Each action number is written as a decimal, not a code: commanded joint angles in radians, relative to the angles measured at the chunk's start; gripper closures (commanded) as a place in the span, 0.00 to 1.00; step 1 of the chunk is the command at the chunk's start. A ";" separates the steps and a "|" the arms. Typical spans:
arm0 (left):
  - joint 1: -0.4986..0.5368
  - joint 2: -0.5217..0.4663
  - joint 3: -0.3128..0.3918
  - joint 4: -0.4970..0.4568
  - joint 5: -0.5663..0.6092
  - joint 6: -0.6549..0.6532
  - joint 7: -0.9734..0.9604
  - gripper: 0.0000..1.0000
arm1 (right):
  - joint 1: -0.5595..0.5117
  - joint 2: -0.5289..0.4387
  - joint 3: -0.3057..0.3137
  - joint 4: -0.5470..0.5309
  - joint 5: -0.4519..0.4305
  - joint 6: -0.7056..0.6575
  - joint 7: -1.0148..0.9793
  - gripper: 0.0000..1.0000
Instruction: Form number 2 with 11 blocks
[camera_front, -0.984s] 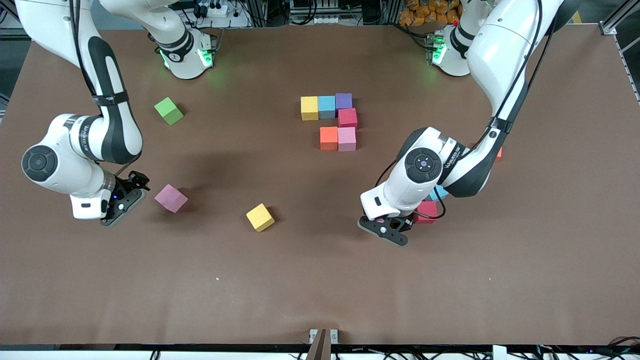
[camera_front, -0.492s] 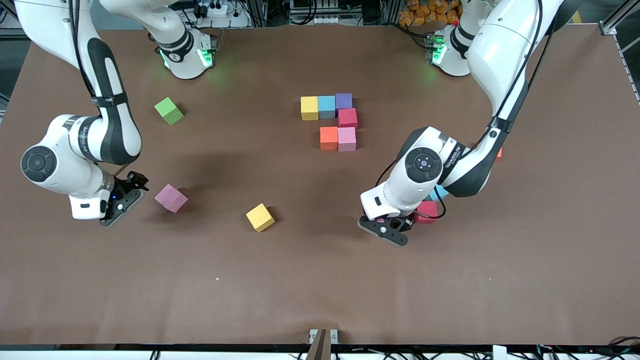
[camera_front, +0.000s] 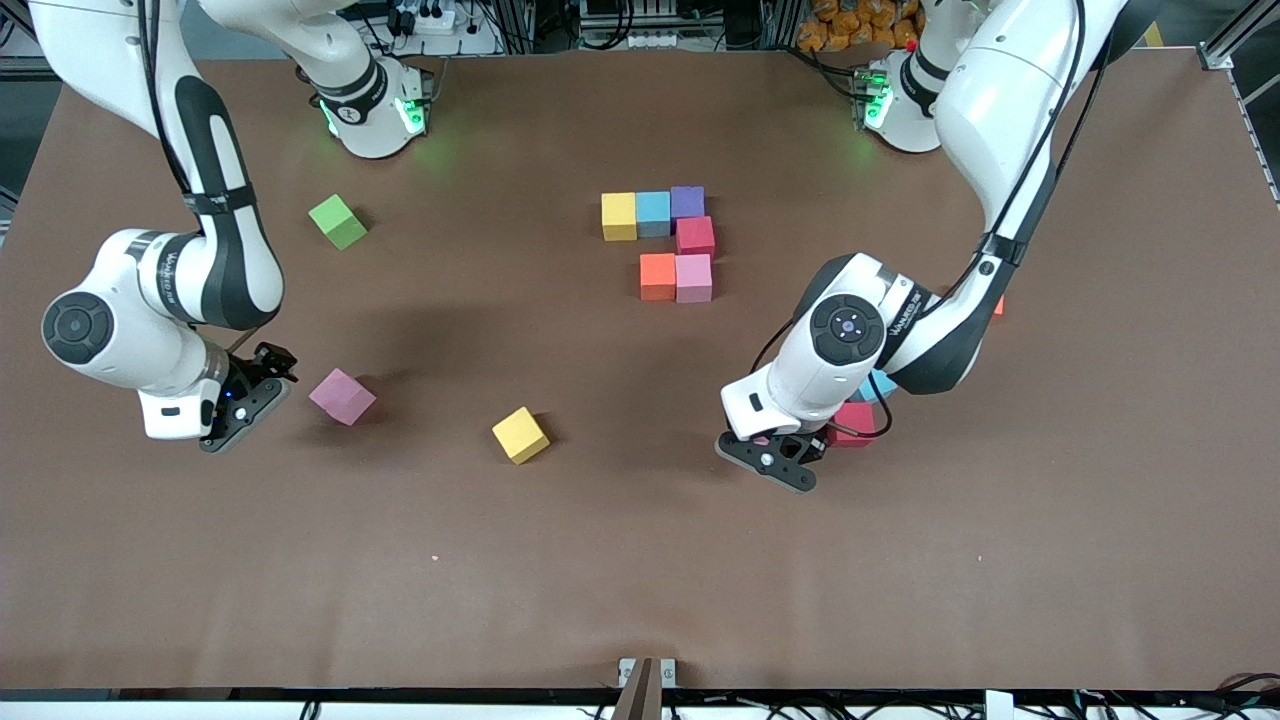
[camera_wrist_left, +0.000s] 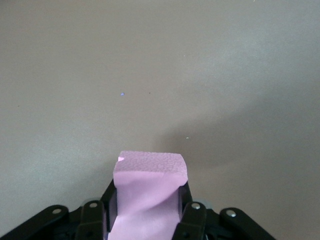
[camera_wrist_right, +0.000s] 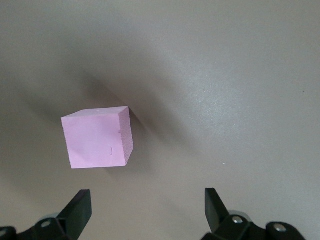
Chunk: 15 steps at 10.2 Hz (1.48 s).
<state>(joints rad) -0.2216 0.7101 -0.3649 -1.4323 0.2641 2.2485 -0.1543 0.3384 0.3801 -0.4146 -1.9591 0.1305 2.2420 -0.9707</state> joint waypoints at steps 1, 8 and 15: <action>0.001 -0.020 -0.002 -0.011 0.007 -0.015 -0.019 0.66 | -0.009 0.000 0.008 -0.007 -0.002 0.016 -0.017 0.00; -0.001 -0.020 -0.003 -0.010 0.006 -0.015 -0.019 0.66 | -0.015 0.016 0.008 -0.006 0.000 0.042 -0.066 0.00; -0.019 -0.014 -0.005 0.009 0.006 -0.015 -0.021 0.68 | -0.009 0.016 0.008 -0.006 0.000 0.041 -0.066 0.00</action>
<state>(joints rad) -0.2312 0.7097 -0.3710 -1.4292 0.2641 2.2485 -0.1546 0.3378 0.4013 -0.4129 -1.9592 0.1301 2.2748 -1.0169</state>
